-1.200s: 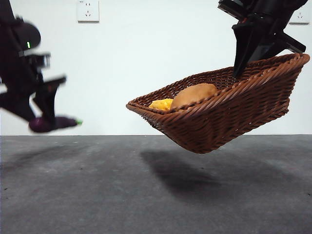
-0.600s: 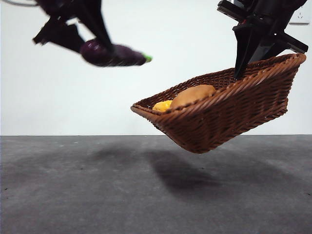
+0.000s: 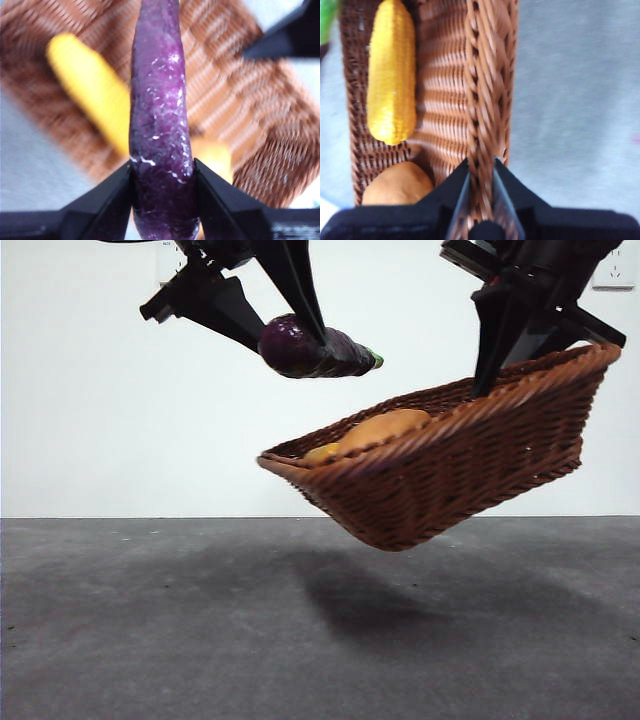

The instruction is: Help me put the vegetables on the table into the basket

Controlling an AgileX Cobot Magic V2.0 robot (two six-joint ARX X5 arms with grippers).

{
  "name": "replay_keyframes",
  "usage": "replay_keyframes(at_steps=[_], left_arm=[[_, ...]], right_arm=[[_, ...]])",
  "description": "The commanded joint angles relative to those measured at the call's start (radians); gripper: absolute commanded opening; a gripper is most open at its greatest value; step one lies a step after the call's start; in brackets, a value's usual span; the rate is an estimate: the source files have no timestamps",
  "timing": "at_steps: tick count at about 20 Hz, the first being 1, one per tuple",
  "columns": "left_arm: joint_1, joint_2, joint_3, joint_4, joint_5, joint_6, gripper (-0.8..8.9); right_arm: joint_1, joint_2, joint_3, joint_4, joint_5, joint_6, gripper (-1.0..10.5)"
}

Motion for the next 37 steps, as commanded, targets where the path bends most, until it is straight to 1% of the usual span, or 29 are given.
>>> replay_keyframes(at_steps=[1, 3, 4, 5, 7, 8, 10, 13, 15, 17, 19, 20, 21, 22, 23, 25, 27, 28, 30, 32, 33, 35, 37], left_arm=[[-0.005, 0.023, -0.002, 0.013, 0.026, -0.052, 0.01], [-0.008, 0.023, -0.002, 0.022, 0.027, -0.067, 0.32], [-0.014, 0.023, -0.002, 0.024, 0.027, -0.074, 1.13], [-0.015, 0.023, -0.002, 0.024, 0.026, -0.075, 2.19], [-0.015, 0.023, -0.002, 0.019, 0.026, -0.079, 4.71], [-0.015, 0.023, -0.002, 0.019, 0.018, -0.090, 5.04], [-0.015, 0.023, -0.002, 0.019, 0.003, -0.108, 5.04], [-0.016, 0.023, -0.002, 0.027, -0.013, -0.112, 5.03], [-0.014, 0.010, -0.002, 0.048, -0.013, -0.089, 5.03], [-0.008, -0.041, -0.002, 0.058, -0.050, -0.046, 5.03], [-0.008, -0.110, -0.002, 0.016, -0.095, 0.008, 4.90], [-0.008, -0.148, -0.002, -0.029, -0.118, 0.041, 4.04], [-0.008, -0.187, -0.002, -0.086, -0.146, 0.077, 2.47], [-0.008, -0.225, -0.002, -0.145, -0.179, 0.111, 0.69], [-0.008, -0.261, -0.002, -0.208, -0.198, 0.143, -0.18], [-0.008, -0.319, -0.002, -0.328, -0.203, 0.178, -0.09], [-0.008, -0.359, -0.002, -0.383, -0.225, 0.196, -0.09], [-0.008, -0.372, -0.002, -0.396, -0.232, 0.197, -0.09], [-0.009, -0.385, -0.002, -0.415, -0.228, 0.196, -0.09], [-0.009, -0.389, -0.002, -0.461, -0.228, 0.196, -0.09], [-0.009, -0.391, -0.002, -0.491, -0.229, 0.196, -0.09], [-0.009, -0.399, -0.002, -0.530, -0.229, 0.196, -0.09], [-0.009, -0.418, -0.002, -0.529, -0.227, 0.192, -0.09]], right_arm=[[0.032, 0.007, -0.008, 0.018, -0.044, 0.010, -0.2], [0.063, 0.007, -0.008, 0.025, -0.044, 0.011, -0.2], [0.079, 0.007, -0.008, 0.028, -0.044, 0.011, -0.2], [0.092, 0.007, -0.008, 0.030, -0.044, 0.011, -0.2], [0.109, 0.007, -0.008, 0.034, -0.045, 0.024, -0.2], [0.113, 0.007, -0.008, 0.033, -0.047, 0.028, -0.2], [0.113, 0.007, -0.008, 0.033, -0.048, 0.030, -0.2], [0.113, 0.007, -0.008, 0.034, -0.047, 0.029, -0.2], [0.107, 0.007, -0.008, 0.041, -0.038, 0.026, -0.2], [0.081, 0.007, -0.008, 0.047, -0.040, 0.024, -0.2], [0.040, 0.007, -0.008, 0.048, -0.040, 0.014, -0.2], [0.012, 0.007, -0.008, 0.048, -0.041, 0.000, -0.2], [-0.017, 0.007, -0.008, 0.051, -0.041, -0.003, -0.2], [-0.048, 0.007, -0.008, 0.054, -0.047, -0.017, -0.2], [-0.078, 0.007, -0.008, 0.053, -0.059, -0.046, -0.2], [-0.138, 0.013, -0.008, 0.061, -0.071, -0.073, -0.2], [-0.195, 0.036, -0.008, 0.063, -0.073, -0.096, -0.2], [-0.222, 0.055, -0.008, 0.060, -0.090, -0.115, -0.2], [-0.271, 0.099, -0.008, 0.066, -0.164, -0.145, -0.2], [-0.317, 0.150, -0.008, 0.111, -0.238, -0.149, -0.2], [-0.338, 0.177, -0.008, 0.124, -0.259, -0.150, -0.2], [-0.371, 0.236, -0.008, 0.138, -0.261, -0.157, -0.2], [-0.394, 0.296, -0.008, 0.152, -0.262, -0.159, -0.2]])
